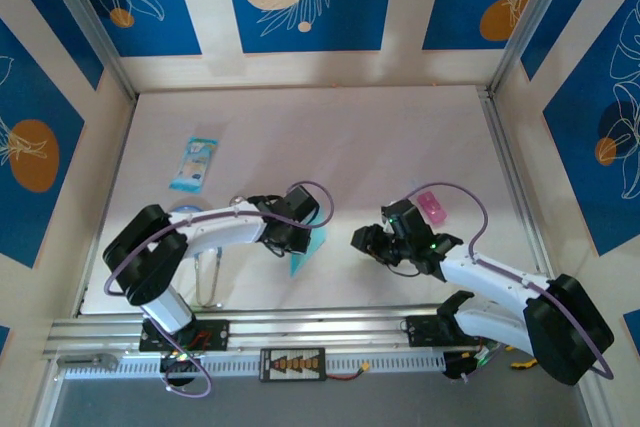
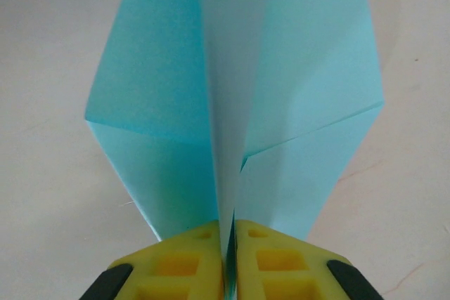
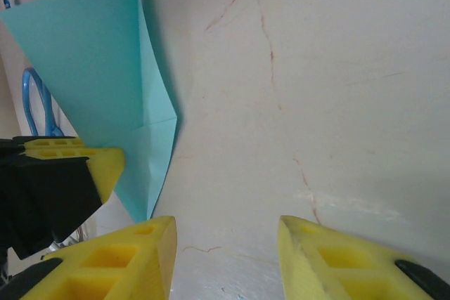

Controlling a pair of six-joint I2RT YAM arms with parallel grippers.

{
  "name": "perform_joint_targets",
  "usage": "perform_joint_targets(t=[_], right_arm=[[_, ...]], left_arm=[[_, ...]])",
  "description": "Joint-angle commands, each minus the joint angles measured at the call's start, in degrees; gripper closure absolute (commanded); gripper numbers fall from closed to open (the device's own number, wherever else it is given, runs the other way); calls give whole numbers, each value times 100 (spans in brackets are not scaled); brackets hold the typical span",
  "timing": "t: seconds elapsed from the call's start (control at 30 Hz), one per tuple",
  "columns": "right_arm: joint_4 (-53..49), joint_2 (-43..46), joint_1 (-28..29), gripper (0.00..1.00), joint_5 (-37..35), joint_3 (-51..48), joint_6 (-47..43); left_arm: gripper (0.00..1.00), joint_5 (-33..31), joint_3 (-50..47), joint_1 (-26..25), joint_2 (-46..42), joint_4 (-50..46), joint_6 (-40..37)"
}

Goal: Fold a paper plane with a square sheet of paper (pick it up from the middle)
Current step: Move a paper plane to the center of the table.

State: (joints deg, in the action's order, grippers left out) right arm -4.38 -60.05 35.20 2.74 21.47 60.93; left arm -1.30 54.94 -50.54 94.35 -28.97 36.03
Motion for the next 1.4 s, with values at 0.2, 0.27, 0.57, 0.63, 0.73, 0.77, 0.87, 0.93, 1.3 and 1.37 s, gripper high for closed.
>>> perform_joint_targets(t=[0.2, 0.27, 0.57, 0.63, 0.73, 0.77, 0.87, 0.93, 1.3, 1.37], right_arm=[[-51, 46, -86, 57, 283, -47, -169], [-27, 20, -101, 57, 306, -48, -179], [88, -74, -107, 57, 385, -73, -158], [101, -77, -110, 57, 398, -62, -182], [96, -98, -131, 57, 389, -32, -229], [96, -102, -144, 57, 403, -23, -242], [66, -121, -190, 57, 461, 14, -329], [41, -113, -239, 57, 516, 16, -386], [-122, 188, -773, 57, 934, -117, -748], [-161, 259, -893, 57, 1021, -118, -820]], left_arm=[[87, -72, 200, -12, 292, -127, 107], [87, -27, 191, -17, 291, -77, 115], [84, 131, 192, -17, 446, 93, 151], [85, 117, 189, -17, 514, 86, 187], [86, 60, 186, -25, 614, 69, 303], [86, 49, 185, -26, 645, 81, 335], [87, 51, 215, -50, 732, 125, 441], [87, 42, 254, -55, 797, 151, 529], [78, -361, 774, -82, 1367, -57, 1257], [76, -417, 888, -81, 1490, -112, 1367]])
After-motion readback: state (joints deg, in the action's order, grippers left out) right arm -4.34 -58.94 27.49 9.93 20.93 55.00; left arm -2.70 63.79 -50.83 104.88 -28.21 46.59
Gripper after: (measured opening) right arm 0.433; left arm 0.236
